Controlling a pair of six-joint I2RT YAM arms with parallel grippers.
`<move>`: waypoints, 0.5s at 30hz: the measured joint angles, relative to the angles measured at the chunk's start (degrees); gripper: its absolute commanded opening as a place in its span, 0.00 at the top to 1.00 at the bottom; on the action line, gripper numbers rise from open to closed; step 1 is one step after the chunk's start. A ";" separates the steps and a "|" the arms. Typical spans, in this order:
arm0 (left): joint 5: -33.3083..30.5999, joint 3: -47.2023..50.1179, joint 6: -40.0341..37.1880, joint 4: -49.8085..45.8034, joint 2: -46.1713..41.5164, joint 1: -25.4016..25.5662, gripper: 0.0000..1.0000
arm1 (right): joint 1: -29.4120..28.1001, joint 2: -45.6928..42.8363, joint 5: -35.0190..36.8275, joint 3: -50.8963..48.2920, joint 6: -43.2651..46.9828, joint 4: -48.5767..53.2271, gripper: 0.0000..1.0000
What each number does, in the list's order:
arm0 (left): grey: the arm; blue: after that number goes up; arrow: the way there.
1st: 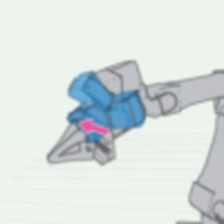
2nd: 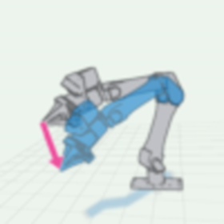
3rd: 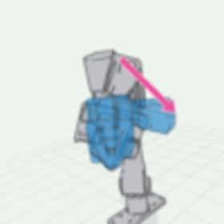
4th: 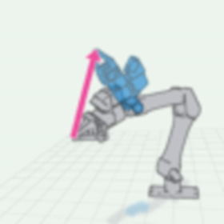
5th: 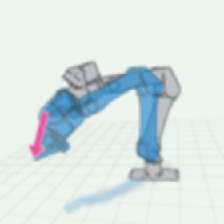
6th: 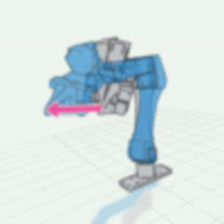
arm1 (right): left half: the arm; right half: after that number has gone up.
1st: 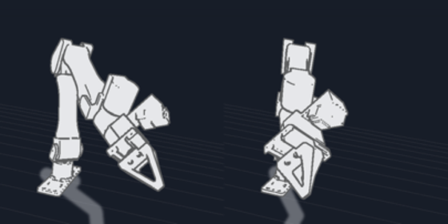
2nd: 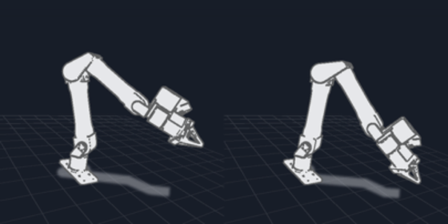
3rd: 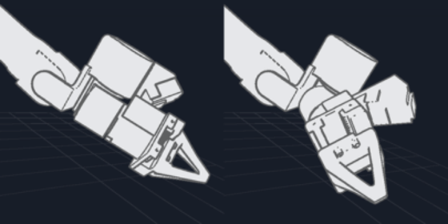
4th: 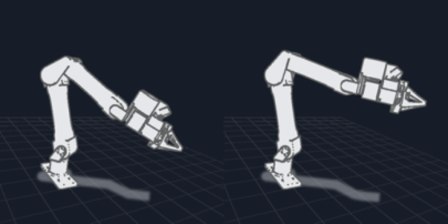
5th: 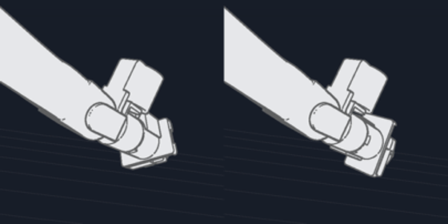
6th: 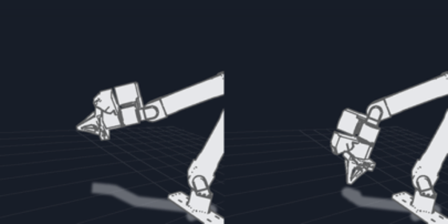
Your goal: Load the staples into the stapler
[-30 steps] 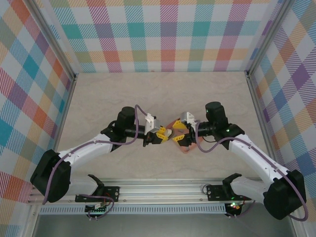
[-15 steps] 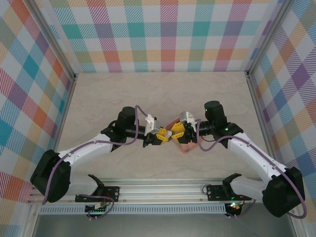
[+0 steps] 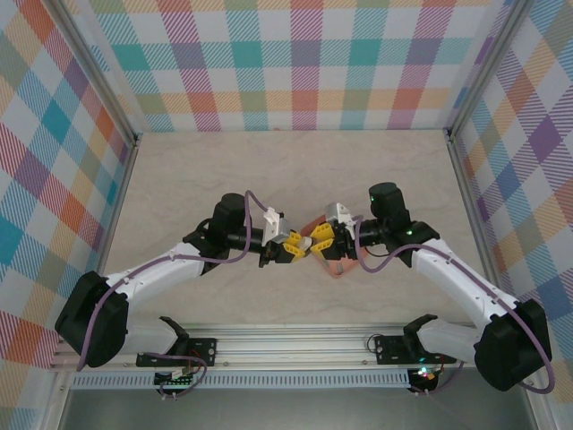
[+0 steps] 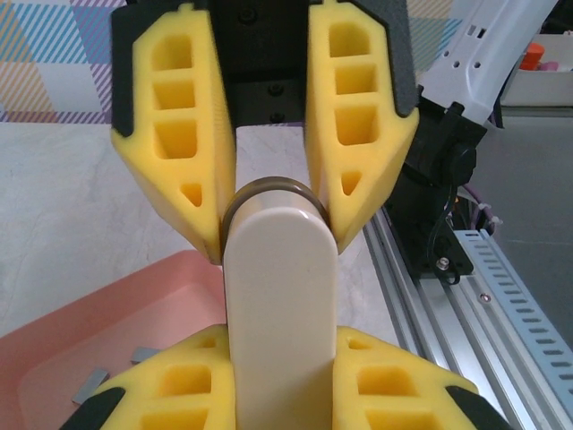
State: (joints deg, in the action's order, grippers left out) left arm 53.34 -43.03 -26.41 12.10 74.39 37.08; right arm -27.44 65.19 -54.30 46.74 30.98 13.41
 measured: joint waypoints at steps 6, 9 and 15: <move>-0.85 -0.04 -0.24 -0.81 0.00 0.00 0.67 | 0.02 0.00 1.01 0.33 0.92 1.33 0.86; -2.29 -0.74 -0.85 -2.23 0.00 0.35 0.55 | -0.24 -0.04 2.58 0.48 1.46 2.12 0.87; -5.05 -2.16 -1.97 -4.61 -0.33 0.76 0.55 | -1.68 -0.04 7.67 0.96 3.30 6.01 0.88</move>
State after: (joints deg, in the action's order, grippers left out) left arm 48.29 -45.19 -28.38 7.49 74.06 37.85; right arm -29.12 65.14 -46.63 47.70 34.28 19.42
